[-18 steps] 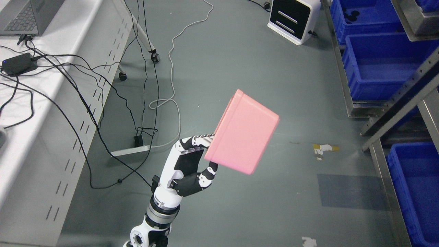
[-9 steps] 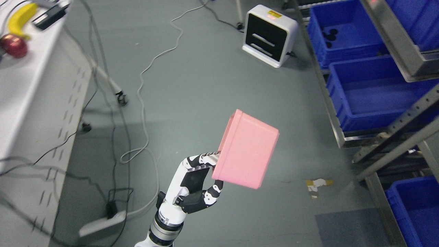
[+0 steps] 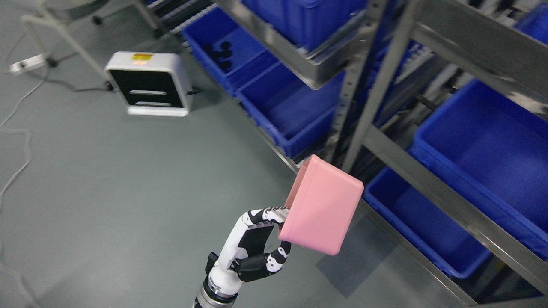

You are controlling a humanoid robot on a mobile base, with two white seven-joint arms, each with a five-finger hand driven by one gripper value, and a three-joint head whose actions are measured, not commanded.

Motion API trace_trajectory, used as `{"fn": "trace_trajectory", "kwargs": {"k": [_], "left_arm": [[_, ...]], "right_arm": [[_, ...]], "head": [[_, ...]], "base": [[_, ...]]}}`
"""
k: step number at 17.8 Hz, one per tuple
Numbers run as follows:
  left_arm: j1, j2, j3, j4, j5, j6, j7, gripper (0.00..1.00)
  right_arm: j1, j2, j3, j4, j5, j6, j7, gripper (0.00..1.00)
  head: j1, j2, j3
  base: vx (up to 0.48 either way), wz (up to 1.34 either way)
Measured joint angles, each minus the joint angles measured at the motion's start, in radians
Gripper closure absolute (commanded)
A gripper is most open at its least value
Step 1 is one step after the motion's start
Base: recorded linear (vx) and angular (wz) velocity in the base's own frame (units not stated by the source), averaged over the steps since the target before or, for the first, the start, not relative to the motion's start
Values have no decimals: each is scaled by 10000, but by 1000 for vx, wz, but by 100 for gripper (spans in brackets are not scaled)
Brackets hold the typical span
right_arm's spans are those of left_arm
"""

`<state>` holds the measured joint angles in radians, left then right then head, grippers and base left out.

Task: Place storage box into left shelf container
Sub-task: 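Hold the pink box up in the left hand while turning toward the blue bin rack, then lower the pink box into the blue bin and release it with the left hand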

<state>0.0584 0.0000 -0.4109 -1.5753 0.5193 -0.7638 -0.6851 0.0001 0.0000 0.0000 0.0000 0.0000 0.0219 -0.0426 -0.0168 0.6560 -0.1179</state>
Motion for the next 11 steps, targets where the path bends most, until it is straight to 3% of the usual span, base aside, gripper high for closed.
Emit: {"fn": "trace_trajectory", "kwargs": {"k": [6, 11], "left_arm": [[954, 224, -148, 169, -5, -83, -412, 97], [1127, 726, 537, 331, -164, -195, -500, 97]], "right_arm": [[0, 0, 0, 0, 0, 0, -2, 0], [2, 0, 0, 0, 0, 0, -5, 0]], "head": [[0, 0, 0], [0, -4, 0]], "base": [[222, -1215], [150, -956]]}}
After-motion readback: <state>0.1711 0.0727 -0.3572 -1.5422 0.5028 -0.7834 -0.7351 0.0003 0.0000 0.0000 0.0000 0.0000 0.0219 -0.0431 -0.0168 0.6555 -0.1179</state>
